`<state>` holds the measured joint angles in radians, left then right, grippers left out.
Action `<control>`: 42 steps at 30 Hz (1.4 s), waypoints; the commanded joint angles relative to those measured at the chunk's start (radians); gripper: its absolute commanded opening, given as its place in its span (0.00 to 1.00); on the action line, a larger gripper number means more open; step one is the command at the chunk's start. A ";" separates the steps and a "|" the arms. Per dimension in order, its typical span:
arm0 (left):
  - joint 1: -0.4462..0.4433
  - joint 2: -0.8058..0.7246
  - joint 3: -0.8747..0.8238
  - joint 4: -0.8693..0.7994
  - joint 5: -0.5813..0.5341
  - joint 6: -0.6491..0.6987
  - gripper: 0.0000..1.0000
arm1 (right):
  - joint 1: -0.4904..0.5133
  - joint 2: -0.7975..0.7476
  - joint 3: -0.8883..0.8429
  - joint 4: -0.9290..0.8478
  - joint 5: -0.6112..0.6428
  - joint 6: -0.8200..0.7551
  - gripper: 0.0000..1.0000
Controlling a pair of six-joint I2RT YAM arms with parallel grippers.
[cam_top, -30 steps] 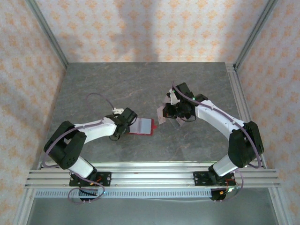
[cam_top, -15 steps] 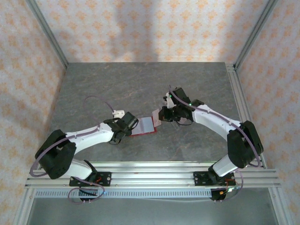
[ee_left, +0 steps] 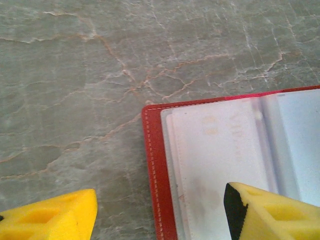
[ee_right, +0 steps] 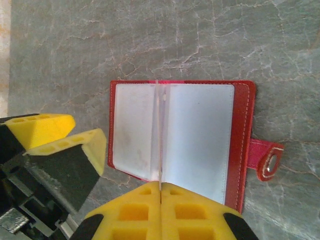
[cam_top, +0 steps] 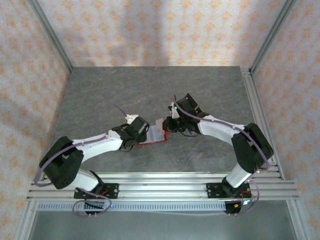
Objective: Put the credit cards into the card holder
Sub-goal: Insert the credit card into the card slot.
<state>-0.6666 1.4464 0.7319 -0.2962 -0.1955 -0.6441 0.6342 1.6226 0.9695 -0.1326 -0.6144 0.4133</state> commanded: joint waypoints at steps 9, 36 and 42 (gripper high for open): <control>0.006 0.087 -0.016 -0.038 -0.038 -0.007 0.68 | 0.022 0.071 -0.028 0.144 -0.050 0.022 0.00; 0.030 0.078 -0.043 -0.092 -0.075 -0.031 0.66 | 0.035 0.168 -0.059 0.368 -0.092 0.102 0.00; 0.030 0.077 -0.048 -0.090 -0.075 -0.033 0.66 | 0.035 0.203 -0.042 0.377 -0.106 0.103 0.00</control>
<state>-0.6460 1.5295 0.7158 -0.3054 -0.2436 -0.6647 0.6613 1.8023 0.9150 0.2070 -0.7044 0.5079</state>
